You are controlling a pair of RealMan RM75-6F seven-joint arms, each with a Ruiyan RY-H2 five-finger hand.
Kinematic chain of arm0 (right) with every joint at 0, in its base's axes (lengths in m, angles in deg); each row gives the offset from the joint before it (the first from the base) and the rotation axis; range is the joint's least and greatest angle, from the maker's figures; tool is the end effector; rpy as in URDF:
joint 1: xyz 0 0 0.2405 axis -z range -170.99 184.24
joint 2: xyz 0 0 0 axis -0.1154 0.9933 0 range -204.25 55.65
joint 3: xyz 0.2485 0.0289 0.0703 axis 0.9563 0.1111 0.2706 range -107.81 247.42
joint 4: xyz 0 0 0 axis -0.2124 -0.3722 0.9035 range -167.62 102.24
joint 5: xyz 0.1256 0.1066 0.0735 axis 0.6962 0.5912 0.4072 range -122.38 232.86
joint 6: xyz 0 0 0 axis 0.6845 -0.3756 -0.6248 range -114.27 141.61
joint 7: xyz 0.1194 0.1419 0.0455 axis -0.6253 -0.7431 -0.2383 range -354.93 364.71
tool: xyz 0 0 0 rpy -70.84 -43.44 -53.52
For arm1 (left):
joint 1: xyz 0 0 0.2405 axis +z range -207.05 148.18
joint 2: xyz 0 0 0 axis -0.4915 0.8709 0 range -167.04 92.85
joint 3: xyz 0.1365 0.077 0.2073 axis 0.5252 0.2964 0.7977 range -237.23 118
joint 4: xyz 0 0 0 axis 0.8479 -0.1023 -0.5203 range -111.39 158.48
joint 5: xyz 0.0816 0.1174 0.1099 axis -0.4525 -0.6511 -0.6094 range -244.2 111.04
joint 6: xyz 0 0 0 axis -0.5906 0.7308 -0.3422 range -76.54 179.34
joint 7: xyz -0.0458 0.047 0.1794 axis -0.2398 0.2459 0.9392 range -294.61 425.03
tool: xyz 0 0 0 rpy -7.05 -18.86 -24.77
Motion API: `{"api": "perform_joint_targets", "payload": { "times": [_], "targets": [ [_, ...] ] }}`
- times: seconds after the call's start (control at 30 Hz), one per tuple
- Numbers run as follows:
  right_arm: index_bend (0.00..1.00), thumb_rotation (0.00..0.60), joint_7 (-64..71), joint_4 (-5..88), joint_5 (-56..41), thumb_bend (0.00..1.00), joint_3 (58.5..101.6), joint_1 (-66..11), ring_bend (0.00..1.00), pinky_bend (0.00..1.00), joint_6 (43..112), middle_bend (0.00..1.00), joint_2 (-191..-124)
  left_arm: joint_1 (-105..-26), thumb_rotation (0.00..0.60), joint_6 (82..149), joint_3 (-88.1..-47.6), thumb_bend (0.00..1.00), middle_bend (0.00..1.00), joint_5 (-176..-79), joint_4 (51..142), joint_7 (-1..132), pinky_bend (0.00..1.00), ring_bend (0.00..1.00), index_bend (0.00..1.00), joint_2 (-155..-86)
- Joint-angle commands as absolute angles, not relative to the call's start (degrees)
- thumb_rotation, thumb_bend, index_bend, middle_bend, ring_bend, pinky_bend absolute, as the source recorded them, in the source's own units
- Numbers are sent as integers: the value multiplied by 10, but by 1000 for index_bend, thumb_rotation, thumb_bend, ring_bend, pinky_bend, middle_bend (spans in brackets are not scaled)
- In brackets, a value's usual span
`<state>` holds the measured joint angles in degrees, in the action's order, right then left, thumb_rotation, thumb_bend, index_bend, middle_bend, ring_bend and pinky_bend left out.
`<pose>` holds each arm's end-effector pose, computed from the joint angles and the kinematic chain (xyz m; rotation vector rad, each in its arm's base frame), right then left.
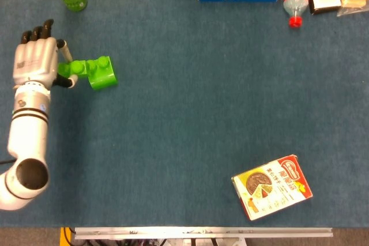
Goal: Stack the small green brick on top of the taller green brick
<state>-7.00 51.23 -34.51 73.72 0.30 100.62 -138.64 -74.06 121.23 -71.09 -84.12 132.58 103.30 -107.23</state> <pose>-0.3050 -0.2382 0.2036 1.3998 -0.8742 1.0397 -0.2167 0.3688 0.1006 -1.4009 -1.2407 -0.5023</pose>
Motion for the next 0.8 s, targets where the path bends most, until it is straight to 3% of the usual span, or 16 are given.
{"api": "perform_joint_targets", "payload": {
  "times": [0.03,0.27,0.8],
  "targets": [
    [701,600,-72,513,-346,397,737,3,419,636,1007,454,-1385,-757,600,1232,-720,325,0,-814,1317,1054,33,0,536,-1095],
    [701,600,-76,513,-346,397,736,3,419,636,1007,454,-1383,-785,600,1237,-735,325,0,-756,1292,1090,33,0,530,-1125],
    [701,600,-72,514,-347,397,735,1,419,636,1003,454,-1384,-800,600,1236,-753,325,0,-727,1249,1099,33,0,531,-1153]
  ]
}}
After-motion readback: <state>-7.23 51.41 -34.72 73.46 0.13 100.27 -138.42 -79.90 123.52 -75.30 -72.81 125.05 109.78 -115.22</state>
